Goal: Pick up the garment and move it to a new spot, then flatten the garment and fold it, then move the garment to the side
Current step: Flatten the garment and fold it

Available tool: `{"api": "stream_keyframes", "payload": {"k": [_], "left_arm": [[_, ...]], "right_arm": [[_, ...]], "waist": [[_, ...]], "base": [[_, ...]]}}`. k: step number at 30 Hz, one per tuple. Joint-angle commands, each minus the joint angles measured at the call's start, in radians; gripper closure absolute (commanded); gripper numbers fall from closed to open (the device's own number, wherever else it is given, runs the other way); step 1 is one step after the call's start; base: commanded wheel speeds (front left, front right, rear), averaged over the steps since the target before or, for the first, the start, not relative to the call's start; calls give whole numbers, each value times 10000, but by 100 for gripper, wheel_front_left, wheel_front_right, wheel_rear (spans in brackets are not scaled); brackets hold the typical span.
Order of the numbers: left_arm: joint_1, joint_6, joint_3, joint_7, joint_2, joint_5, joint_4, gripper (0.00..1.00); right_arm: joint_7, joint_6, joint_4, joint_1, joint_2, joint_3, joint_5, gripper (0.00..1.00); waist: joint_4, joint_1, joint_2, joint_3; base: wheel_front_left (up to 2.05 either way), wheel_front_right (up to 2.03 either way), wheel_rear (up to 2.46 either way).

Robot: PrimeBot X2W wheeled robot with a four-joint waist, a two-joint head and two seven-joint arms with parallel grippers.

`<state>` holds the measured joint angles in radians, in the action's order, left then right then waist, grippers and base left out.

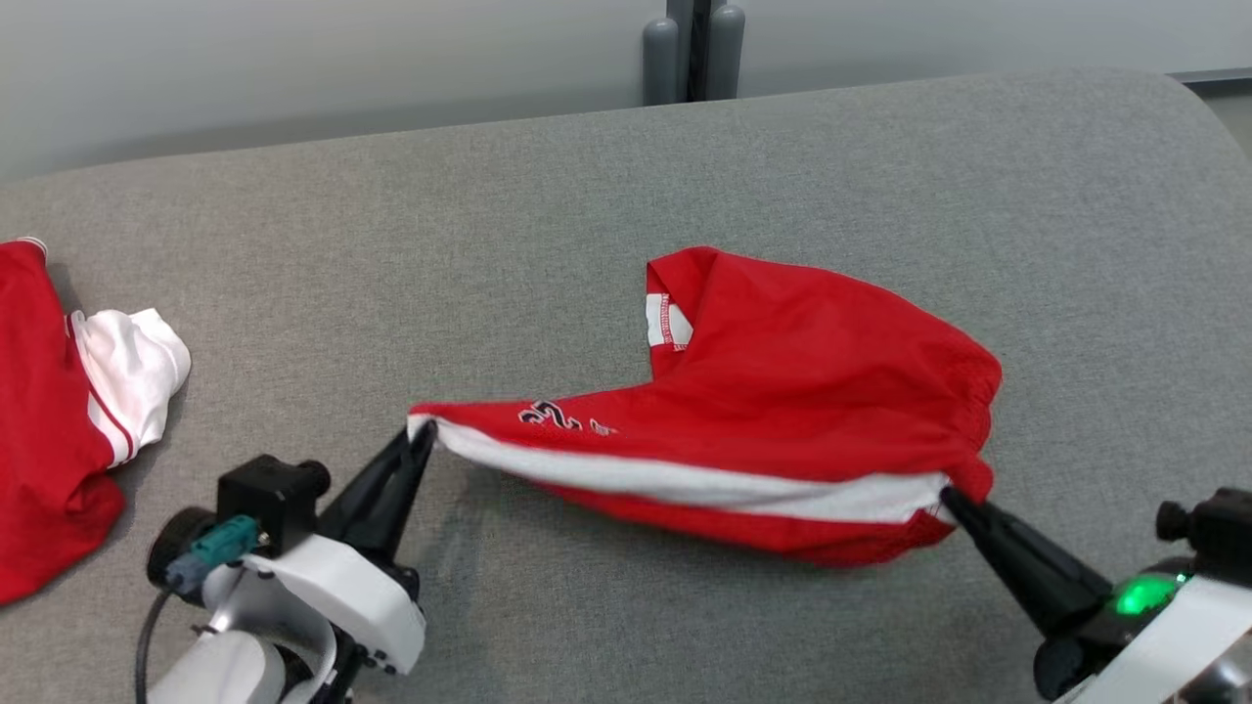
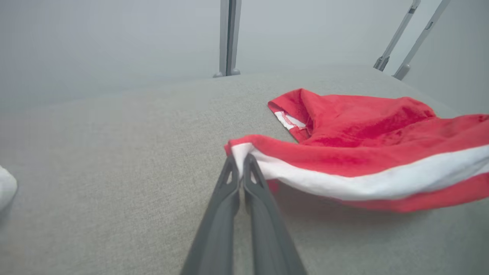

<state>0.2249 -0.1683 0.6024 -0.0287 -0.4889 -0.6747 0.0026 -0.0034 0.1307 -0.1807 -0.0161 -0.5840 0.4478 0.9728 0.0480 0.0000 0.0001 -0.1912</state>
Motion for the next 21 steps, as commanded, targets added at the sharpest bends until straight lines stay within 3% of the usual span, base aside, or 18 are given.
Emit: {"api": "stream_keyframes", "payload": {"k": [1,9,21], "left_arm": [[276,-165,-214,-22,-186,114,-345,100],[1103,-899,-1226,-64,-463,160,-2462,100],[3014,-1082,-2174,140,-656,312,-4526,100]], "right_arm": [[-13,1,-302,-222,-137,-240,309,100],[-25,1,-1574,-1554,-503,-1557,1092,100],[-236,1,-1808,-3872,-204,-2348,1277,100]], "waist": [[46,0,-1,81],[102,0,-1,343],[66,0,-1,484]], "base": [[0,0,0],[0,0,0],[0,0,0]]}}
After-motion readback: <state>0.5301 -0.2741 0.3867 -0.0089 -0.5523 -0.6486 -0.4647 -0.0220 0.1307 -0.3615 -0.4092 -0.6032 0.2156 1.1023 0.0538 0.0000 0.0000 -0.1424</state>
